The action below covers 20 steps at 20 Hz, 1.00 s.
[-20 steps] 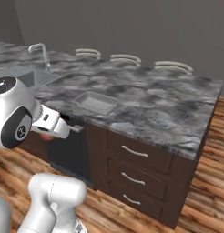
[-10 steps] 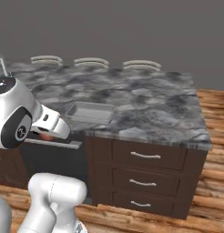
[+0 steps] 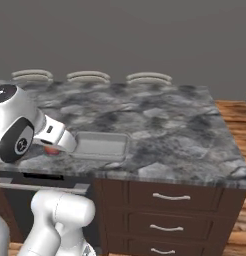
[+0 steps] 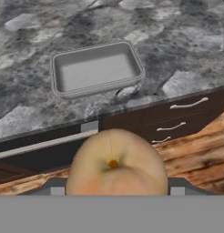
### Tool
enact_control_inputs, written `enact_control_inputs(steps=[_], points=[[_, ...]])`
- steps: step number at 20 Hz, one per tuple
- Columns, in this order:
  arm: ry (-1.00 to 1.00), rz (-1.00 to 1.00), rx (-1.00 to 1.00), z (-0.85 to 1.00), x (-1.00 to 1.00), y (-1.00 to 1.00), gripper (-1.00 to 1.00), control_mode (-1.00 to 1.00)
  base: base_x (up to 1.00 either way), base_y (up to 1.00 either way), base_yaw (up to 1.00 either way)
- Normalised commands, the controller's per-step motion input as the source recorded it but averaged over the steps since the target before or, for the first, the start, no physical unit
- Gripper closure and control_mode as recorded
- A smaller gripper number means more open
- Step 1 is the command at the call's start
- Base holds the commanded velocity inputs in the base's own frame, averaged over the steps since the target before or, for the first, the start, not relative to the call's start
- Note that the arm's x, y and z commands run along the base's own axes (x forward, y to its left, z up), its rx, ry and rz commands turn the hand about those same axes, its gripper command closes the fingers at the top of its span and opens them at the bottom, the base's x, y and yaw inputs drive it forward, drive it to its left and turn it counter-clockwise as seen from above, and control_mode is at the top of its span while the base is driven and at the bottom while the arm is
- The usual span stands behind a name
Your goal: Pick the tangerine and peach from the fridge and place them inside the tupperware on the counter.
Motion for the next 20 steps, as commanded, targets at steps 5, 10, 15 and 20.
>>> enact_control_inputs(steps=[5, 10, 15, 20], points=[[0.02, 0.00, 0.00, 0.00, 0.10, 0.00, 1.00, -1.00, 0.46, 0.02, 0.00], [0.21, 0.02, 0.00, -0.24, 0.55, 0.00, 1.00, -1.00, 0.00, 0.00, 0.00], [0.53, 0.52, 0.00, -0.47, 0.59, -0.01, 1.00, -1.00, 0.00, 0.00, 0.00], [0.14, 0.70, 0.00, -0.52, 0.39, -0.02, 1.00, -1.00, 0.00, 0.00, 0.00]])
